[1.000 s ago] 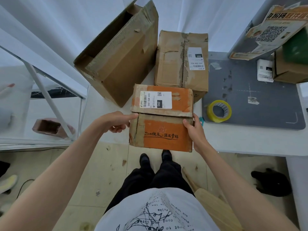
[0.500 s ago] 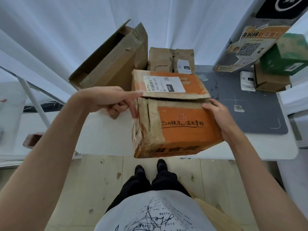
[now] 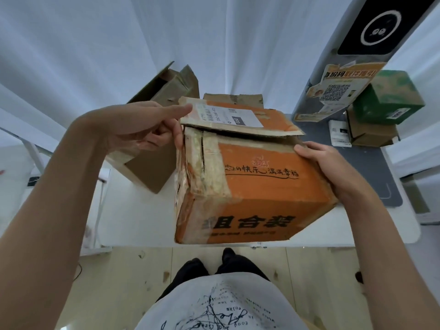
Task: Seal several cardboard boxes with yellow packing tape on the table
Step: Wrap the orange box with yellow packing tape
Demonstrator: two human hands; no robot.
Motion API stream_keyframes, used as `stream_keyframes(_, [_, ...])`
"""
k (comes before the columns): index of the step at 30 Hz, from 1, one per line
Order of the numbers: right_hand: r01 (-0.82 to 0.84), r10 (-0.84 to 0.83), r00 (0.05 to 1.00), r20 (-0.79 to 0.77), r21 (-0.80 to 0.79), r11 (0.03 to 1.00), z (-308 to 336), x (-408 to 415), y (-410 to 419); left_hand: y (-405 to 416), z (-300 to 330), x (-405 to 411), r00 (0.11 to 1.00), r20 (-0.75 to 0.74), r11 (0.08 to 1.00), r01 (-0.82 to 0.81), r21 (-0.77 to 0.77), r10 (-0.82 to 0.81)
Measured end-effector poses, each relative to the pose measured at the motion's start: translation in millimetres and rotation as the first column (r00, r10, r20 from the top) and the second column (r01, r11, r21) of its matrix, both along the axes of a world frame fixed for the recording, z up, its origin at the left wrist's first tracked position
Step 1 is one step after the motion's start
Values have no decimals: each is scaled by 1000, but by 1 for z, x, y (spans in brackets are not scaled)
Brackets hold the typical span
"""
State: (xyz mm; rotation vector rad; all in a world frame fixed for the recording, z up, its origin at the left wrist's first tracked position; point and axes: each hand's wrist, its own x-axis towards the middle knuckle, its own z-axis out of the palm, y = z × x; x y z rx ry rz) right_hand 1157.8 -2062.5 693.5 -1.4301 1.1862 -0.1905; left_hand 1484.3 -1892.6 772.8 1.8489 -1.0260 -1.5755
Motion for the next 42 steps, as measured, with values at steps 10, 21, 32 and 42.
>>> stream_keyframes(10, [154, -140, 975, 172, -69, 986, -1, 42, -54, -44, 6, 13, 982, 182, 997, -37, -71, 49])
stream_keyframes(21, [141, -139, 988, 64, -28, 990, -58, 84, -109, -81, -76, 23, 944, 205, 948, -289, 134, 259])
stream_keyframes(32, [62, 57, 919, 390, -287, 956, -42, 119, -20, -80, -33, -1, 899, -154, 900, -425, -93, 409])
stream_keyframes(42, [-181, -85, 688, 721, 284, 942, -38, 130, 44, -73, -32, -12, 912, -285, 834, -392, -388, 296])
